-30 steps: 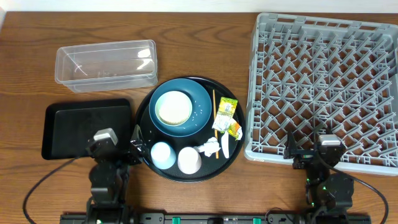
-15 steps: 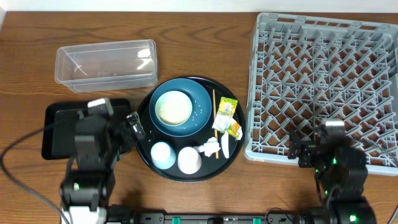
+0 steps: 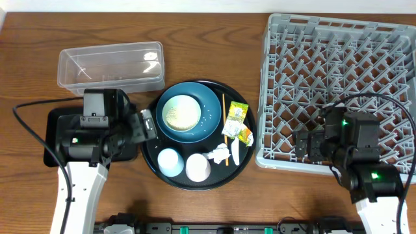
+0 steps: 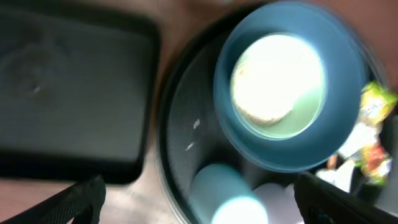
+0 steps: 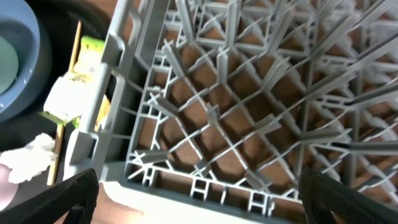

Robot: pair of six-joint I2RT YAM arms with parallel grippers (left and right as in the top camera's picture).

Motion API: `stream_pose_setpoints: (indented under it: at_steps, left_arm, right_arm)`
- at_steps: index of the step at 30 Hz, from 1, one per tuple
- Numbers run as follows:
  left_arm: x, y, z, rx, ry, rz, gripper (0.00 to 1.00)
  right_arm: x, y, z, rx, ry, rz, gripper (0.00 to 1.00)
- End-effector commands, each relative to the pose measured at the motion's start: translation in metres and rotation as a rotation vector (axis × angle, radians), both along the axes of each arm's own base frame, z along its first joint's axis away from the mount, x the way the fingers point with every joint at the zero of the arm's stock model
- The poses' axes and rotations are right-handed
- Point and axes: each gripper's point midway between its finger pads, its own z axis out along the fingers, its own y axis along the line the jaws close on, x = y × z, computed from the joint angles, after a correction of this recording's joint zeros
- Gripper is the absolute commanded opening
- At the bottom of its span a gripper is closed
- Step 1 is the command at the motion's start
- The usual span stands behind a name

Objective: Sort waste into correct bins and load items into the dishwasher rack
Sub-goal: 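Reach the left gripper to the pale green bowl and grasp its rim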

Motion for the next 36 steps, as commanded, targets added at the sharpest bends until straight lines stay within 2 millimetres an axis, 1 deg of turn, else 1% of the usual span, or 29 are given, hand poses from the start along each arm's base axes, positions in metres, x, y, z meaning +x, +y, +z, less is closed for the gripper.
stream_pose_setpoints:
  at_steps: [1, 5, 9, 11, 13, 18, 20, 23, 26, 27, 30, 32, 34, 36]
  left_arm:
    - [0.016, -0.019, 0.017, -0.081, -0.081, -0.067, 0.98]
    - [0.034, -0.039, 0.023, -0.077, -0.149, -0.134, 0.98]
    - [0.048, -0.078, 0.015, -0.086, -0.165, -0.247, 0.98]
    - [0.053, -0.099, 0.005, -0.089, -0.156, -0.304, 0.98]
    - [0.057, -0.118, -0.009, -0.072, -0.137, -0.351, 0.98]
    - [0.062, -0.156, -0.043, -0.011, -0.105, -0.459, 0.98]
    - [0.065, -0.16, -0.058, 0.057, -0.092, -0.463, 0.98]
    - [0.069, -0.157, -0.077, 0.152, -0.072, -0.449, 0.98]
    - [0.071, -0.156, -0.089, 0.19, -0.056, -0.445, 0.99]
    - [0.072, -0.156, -0.094, 0.195, -0.046, -0.445, 0.98]
    - [0.071, -0.156, -0.11, 0.206, -0.009, -0.449, 0.93]
    - [0.071, -0.156, -0.122, 0.214, 0.015, -0.451, 0.86]
    - [0.071, -0.156, -0.132, 0.221, 0.038, -0.453, 0.82]
    - [0.07, -0.156, -0.141, 0.227, 0.056, -0.455, 0.72]
  right_arm:
    - [0.003, 0.003, 0.003, 0.031, 0.007, -0.001, 0.99]
    - [0.004, 0.004, -0.001, 0.033, 0.022, 0.001, 0.99]
    - [0.004, 0.005, -0.001, 0.036, 0.023, 0.003, 0.99]
    - [0.004, 0.005, -0.001, 0.037, 0.023, 0.002, 0.99]
    - [0.004, 0.005, -0.001, 0.039, 0.024, -0.001, 0.99]
    - [0.004, 0.005, -0.001, 0.047, 0.026, -0.012, 0.99]
    - [0.004, 0.005, -0.001, 0.047, 0.026, -0.012, 0.99]
    - [0.003, 0.004, -0.001, 0.047, 0.032, -0.012, 0.99]
    - [0.002, 0.004, -0.002, 0.047, 0.035, -0.012, 0.99]
    - [0.002, 0.004, -0.002, 0.046, 0.035, -0.012, 0.99]
    - [0.002, 0.004, -0.002, 0.052, 0.037, -0.019, 0.99]
    - [0.002, 0.004, -0.002, 0.058, 0.038, -0.027, 0.99]
    - [0.002, 0.004, -0.002, 0.059, 0.04, -0.03, 0.99]
    - [0.002, 0.004, -0.002, 0.059, 0.041, -0.03, 0.99]
